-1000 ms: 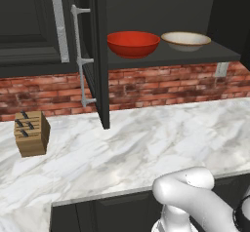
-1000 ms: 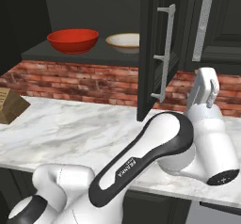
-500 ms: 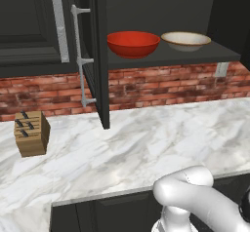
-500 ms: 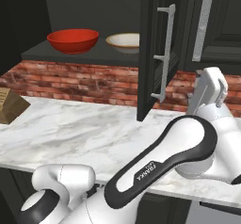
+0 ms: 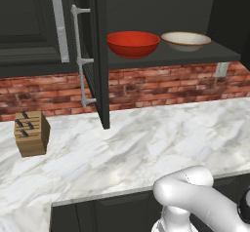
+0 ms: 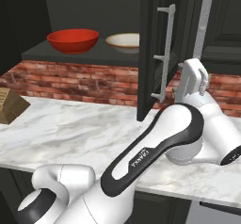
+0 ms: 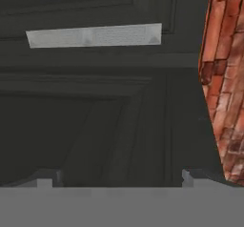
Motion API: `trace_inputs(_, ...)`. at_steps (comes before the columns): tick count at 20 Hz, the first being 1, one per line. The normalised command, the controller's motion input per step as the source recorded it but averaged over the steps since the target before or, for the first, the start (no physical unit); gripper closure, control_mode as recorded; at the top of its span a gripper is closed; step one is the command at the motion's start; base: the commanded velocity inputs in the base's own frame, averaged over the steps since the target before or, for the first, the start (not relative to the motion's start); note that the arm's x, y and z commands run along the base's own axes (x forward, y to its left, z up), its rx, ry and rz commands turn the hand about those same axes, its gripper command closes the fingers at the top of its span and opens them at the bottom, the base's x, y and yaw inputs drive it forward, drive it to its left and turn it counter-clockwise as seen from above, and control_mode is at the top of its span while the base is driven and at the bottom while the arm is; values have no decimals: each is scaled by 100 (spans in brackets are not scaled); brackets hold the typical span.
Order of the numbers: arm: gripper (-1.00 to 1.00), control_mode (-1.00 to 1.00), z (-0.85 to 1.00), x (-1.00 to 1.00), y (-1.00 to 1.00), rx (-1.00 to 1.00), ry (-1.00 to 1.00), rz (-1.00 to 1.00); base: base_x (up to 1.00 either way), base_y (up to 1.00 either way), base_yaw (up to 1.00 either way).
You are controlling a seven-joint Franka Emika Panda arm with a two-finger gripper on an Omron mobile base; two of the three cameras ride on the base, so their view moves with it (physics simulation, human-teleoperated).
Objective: Open the cabinet. Pick the bowls from the counter and place them in the cabinet. Then close the cabinet.
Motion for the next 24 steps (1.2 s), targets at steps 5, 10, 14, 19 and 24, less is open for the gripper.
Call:
trace_inputs(5,-100,-100,27,0,94,-20,-4,0,0,0,0)
trace_inputs(10,-100,-100,32,0,100,-27,-5,0,0,0,0)
trace_inputs(14,-100,-100,17,4,100,-24,-4,-6,0,0,0)
trace_inputs(19,-100,-100,0,60,100,-22,-8,-23,0,0,0)
trace_inputs(24,-100,-100,-1,100,63,-18,-12,-30,0,0,0)
